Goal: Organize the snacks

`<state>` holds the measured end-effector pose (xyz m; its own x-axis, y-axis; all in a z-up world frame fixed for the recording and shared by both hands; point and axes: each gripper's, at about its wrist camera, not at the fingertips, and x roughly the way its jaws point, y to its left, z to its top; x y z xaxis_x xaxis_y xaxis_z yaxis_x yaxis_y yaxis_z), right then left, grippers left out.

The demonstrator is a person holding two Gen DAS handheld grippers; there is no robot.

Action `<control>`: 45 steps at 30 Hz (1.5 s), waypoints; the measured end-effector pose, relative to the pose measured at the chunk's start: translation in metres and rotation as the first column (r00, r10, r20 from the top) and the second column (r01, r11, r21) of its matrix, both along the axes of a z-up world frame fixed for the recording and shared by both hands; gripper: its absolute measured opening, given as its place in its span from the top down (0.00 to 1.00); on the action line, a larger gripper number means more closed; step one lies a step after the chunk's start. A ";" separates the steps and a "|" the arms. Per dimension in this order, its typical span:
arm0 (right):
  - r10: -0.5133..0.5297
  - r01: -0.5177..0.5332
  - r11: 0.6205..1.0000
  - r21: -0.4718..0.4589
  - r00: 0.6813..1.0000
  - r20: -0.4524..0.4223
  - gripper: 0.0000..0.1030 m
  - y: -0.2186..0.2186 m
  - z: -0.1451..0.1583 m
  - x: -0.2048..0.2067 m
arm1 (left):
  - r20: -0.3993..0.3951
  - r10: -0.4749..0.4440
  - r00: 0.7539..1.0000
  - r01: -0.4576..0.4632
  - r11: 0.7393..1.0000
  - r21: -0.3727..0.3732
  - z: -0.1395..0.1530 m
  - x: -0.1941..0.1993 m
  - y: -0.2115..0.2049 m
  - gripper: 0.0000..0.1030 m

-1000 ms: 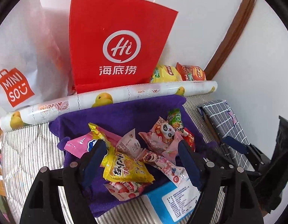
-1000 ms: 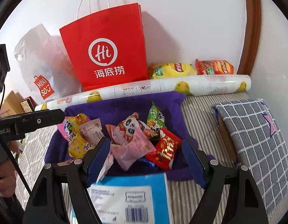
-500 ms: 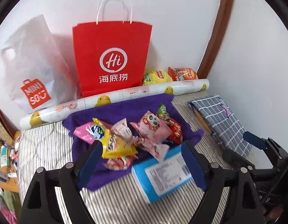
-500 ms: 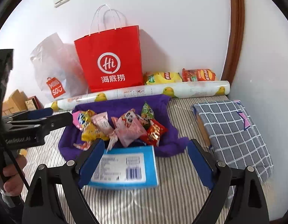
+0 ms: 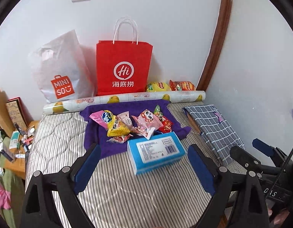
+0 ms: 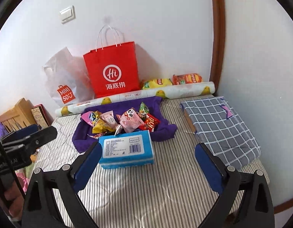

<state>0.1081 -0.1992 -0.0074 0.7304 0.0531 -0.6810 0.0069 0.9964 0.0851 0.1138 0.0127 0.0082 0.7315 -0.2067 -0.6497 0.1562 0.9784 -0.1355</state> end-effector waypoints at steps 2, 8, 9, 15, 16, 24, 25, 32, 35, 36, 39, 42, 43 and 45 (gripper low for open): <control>-0.007 0.007 1.000 -0.007 1.000 0.001 0.05 -0.002 0.006 -0.013 | 0.018 -0.001 1.000 0.001 1.000 0.001 0.004 -0.017 -0.003 0.09; -0.025 0.024 0.999 0.030 0.999 0.031 0.00 -0.014 0.022 -0.052 | 0.072 0.018 0.997 -0.019 1.000 0.022 0.010 -0.063 -0.010 0.06; -0.026 0.025 0.999 0.032 0.999 0.031 0.00 -0.016 0.023 -0.058 | 0.072 0.016 0.997 -0.017 1.000 0.016 0.010 -0.067 -0.010 0.06; -0.021 0.020 1.000 0.018 0.999 0.033 0.00 -0.019 0.023 -0.082 | 0.082 0.021 0.996 -0.022 1.000 0.014 0.011 -0.090 -0.014 0.06; -0.018 0.018 1.000 0.010 0.999 0.039 0.00 -0.019 0.024 -0.086 | 0.084 0.022 0.996 -0.023 1.000 0.014 0.012 -0.092 -0.014 0.06; -0.009 0.010 1.000 -0.018 0.997 0.073 0.00 -0.018 0.024 -0.103 | 0.104 0.026 0.994 -0.029 0.999 0.025 0.014 -0.103 -0.019 0.06; -0.008 0.009 1.000 -0.018 0.998 0.069 0.00 -0.018 0.023 -0.104 | 0.104 0.025 0.994 -0.028 0.999 0.024 0.014 -0.105 -0.020 0.06; -0.002 0.004 1.000 -0.028 0.997 0.082 0.00 -0.017 0.024 -0.112 | 0.098 0.016 0.995 -0.017 1.000 0.017 0.012 -0.105 -0.024 0.06; -0.003 0.005 0.999 -0.031 0.996 0.088 0.00 -0.017 0.026 -0.113 | 0.103 0.014 0.995 -0.015 1.000 0.016 0.013 -0.107 -0.024 0.06; -0.004 0.006 1.000 -0.030 0.996 0.090 0.00 -0.017 0.027 -0.114 | 0.104 0.013 0.994 -0.014 1.000 0.016 0.013 -0.108 -0.024 0.06; -0.005 0.007 1.000 -0.026 0.996 0.091 0.00 -0.017 0.027 -0.115 | 0.104 0.011 0.994 -0.013 1.000 0.017 0.013 -0.108 -0.025 0.06; -0.004 0.007 1.000 -0.029 0.996 0.089 0.00 -0.017 0.027 -0.115 | 0.105 0.013 0.994 -0.015 1.000 0.016 0.013 -0.108 -0.025 0.06; -0.003 0.006 1.000 -0.029 0.996 0.089 0.00 -0.017 0.028 -0.116 | 0.105 0.013 0.994 -0.015 1.000 0.016 0.013 -0.108 -0.025 0.06; -0.003 0.006 1.000 -0.030 0.996 0.089 0.00 -0.016 0.028 -0.115 | 0.102 0.013 0.995 -0.014 1.000 0.017 0.013 -0.108 -0.025 0.06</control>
<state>-0.0073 -0.2157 0.0203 0.7885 0.0301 -0.6143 0.0052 0.9984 0.0556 0.0054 -0.0124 0.0213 0.7969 -0.1856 -0.5750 0.1550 0.9826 -0.1022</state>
